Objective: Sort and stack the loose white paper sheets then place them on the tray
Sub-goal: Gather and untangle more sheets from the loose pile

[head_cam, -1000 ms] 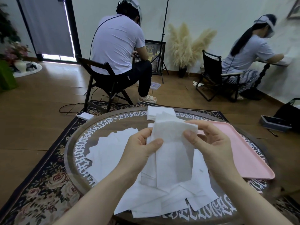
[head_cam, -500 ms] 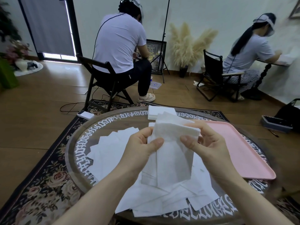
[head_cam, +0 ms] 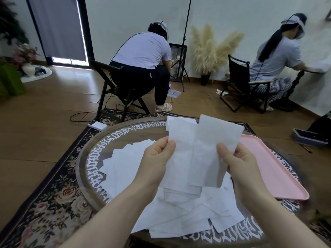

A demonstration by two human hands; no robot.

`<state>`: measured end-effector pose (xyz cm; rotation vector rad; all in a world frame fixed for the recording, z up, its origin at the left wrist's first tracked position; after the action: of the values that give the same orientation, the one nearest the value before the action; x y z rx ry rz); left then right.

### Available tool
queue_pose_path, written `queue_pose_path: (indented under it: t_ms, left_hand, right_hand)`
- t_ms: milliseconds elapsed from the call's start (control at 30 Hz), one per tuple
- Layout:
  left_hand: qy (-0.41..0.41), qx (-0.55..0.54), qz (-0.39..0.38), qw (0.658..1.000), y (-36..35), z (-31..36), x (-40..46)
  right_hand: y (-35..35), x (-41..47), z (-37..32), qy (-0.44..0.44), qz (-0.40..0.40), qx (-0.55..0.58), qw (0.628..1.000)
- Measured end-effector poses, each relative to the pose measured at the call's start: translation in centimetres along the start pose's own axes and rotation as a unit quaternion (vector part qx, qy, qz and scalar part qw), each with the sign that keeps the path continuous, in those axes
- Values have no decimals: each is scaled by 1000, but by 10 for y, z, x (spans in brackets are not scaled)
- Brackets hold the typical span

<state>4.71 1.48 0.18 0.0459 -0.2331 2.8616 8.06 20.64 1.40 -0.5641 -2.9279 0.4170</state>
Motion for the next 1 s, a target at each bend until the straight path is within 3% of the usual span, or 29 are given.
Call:
queue_pose_path:
  t_ms: [100,200,333,1000]
  left_hand:
    - [14,-12,17,1000,3,-3,1]
    - [36,-24,19,999,0,-10,0]
    - [67,-100,6,993,-10,-17,-2]
    - [119,-154,-35,980,-24,-22,-13]
  right_hand:
    - [7,3,-10,22,38,52,998]
    - [-6,0,-8,-14,-42,87,995]
    - [-22,-10,9,-56,-111,19,992]
    - [-27,-11,12,-39,-109,-7,993]
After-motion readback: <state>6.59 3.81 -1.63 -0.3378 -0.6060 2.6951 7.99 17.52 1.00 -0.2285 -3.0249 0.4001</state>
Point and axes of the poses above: each hand's wrist, its own x-axis towards the middle knuckle, its own y-axis out of the back of the hand, z = x × y, the point moved 7 cm from there along x, towards the middle knuckle, and after that the axes turned 11 degrees about x, right-handed, at the moved point
